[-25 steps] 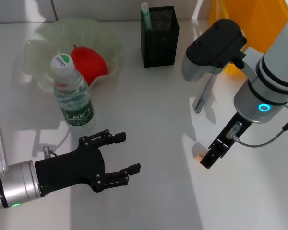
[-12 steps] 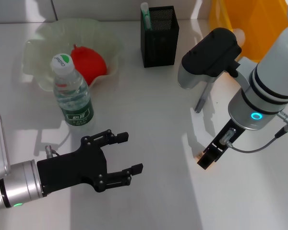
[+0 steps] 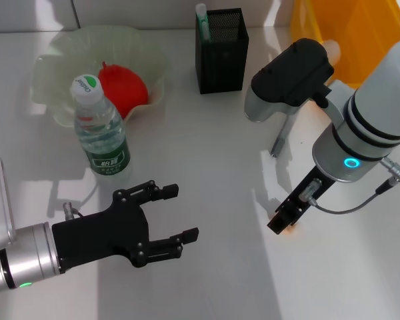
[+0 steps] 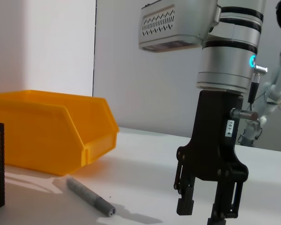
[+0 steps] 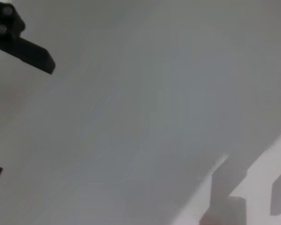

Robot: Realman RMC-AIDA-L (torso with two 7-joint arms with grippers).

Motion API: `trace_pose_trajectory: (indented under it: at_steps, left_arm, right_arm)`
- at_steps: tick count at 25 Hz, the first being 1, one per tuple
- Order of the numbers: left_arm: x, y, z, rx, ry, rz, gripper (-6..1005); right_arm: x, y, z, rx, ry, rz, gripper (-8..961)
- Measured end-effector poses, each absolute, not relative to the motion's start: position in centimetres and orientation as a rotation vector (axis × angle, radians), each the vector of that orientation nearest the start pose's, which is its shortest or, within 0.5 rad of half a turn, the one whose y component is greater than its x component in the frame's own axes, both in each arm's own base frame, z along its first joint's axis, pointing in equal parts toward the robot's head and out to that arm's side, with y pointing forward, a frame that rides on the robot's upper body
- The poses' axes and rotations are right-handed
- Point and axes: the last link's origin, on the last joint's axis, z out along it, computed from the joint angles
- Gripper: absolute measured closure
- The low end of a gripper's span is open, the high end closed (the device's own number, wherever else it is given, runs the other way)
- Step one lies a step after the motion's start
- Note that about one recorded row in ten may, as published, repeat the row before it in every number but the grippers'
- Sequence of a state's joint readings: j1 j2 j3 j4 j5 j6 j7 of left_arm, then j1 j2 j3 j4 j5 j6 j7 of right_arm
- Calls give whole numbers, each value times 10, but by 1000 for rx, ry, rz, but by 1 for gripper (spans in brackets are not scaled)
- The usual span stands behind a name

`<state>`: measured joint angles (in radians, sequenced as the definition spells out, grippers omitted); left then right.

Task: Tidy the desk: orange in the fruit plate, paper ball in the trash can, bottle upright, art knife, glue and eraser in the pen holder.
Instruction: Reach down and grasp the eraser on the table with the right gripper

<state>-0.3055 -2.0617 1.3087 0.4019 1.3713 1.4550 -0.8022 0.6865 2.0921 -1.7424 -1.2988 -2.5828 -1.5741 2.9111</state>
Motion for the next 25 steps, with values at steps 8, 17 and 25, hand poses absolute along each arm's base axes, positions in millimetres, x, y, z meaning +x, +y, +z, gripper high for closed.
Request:
trace_pose_trajectory:
  at_steps: [8, 17, 25]
  left_arm:
    - [-290, 245, -66, -2712, -322, -837, 199]
    - [-290, 245, -67, -2714, -320, -839, 199]
    - [-289, 245, -67, -2713, -321, -838, 199]
  right_arm:
    - [152, 320, -66, -2607, 1029, -763, 378]
    - [154, 320, -65, -2598, 1028, -777, 436]
    - [158, 321, -64, -2576, 1021, -795, 437]
